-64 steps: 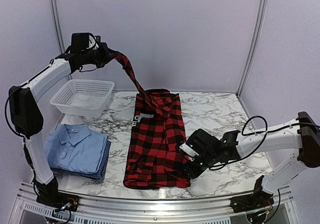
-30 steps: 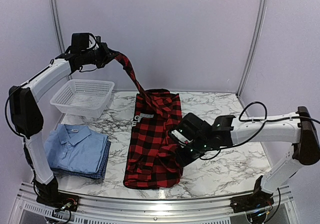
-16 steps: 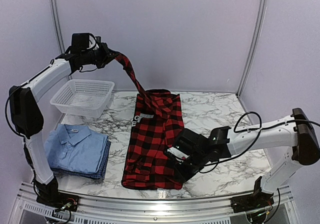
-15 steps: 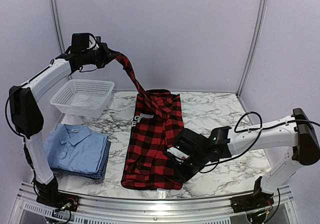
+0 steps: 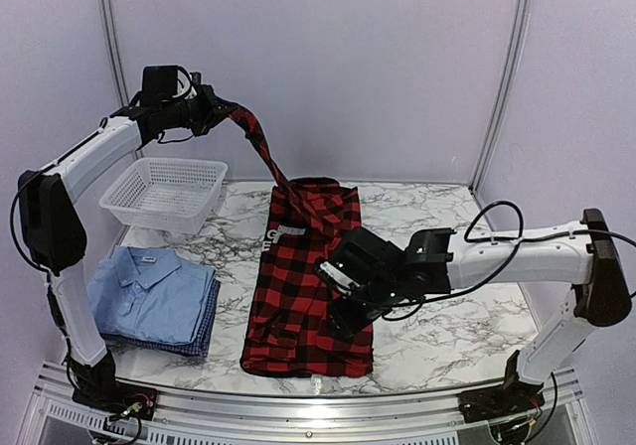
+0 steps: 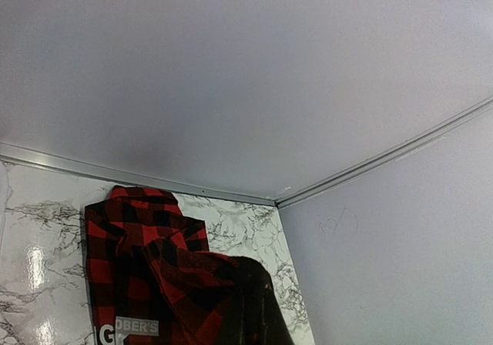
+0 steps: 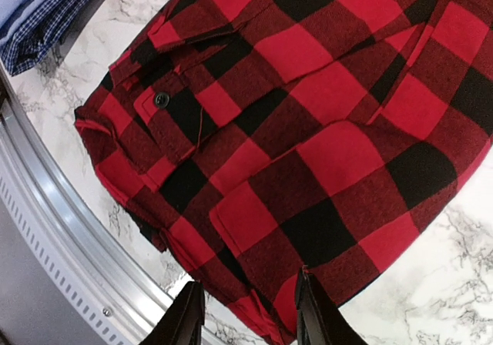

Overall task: Fold and stack the long sleeve shirts
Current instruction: Adjust the corner of the shirt on the rectangle-folded shirt.

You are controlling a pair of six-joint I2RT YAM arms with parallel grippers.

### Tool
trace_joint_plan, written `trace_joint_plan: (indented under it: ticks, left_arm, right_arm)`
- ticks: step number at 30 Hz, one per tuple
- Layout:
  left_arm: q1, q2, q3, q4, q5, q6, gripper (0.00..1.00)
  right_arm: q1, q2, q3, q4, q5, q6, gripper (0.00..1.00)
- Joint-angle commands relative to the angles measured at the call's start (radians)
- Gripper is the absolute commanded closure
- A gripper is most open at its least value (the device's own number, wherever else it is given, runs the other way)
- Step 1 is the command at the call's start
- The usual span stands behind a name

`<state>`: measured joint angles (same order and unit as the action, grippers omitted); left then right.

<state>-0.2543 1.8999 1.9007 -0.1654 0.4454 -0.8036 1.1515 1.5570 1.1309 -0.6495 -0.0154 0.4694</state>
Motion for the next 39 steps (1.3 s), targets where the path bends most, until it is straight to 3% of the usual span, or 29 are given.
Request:
trace_joint_plan:
  ticks: [1,7,21,29,33,39]
  left_arm:
    - [0.008,0.013,-0.005,0.004,0.024,-0.002,1.00]
    - [0.007,0.005,-0.013,0.004,0.030,-0.002,1.00]
    - [0.007,0.000,-0.017,0.004,0.029,-0.004,1.00]
    - [0.007,0.002,-0.017,0.004,0.030,-0.006,1.00]
    - [0.007,0.005,-0.006,0.004,0.038,-0.003,1.00]
    - [0.004,0.034,0.085,0.026,0.049,0.002,1.00]
  right_arm:
    - [0.022,0.121,0.104,-0.014,0.092,-0.015,0.63]
    - [0.037,0.227,0.142,0.015,0.107,0.032,0.66]
    - [0.095,0.306,0.157,0.036,0.110,0.081,0.67]
    - [0.096,0.324,0.158,0.020,0.160,0.097,0.83]
    - [0.096,0.310,0.155,0.021,0.177,0.102,1.00]
    - [0.089,0.187,0.102,0.017,0.250,0.113,1.00]
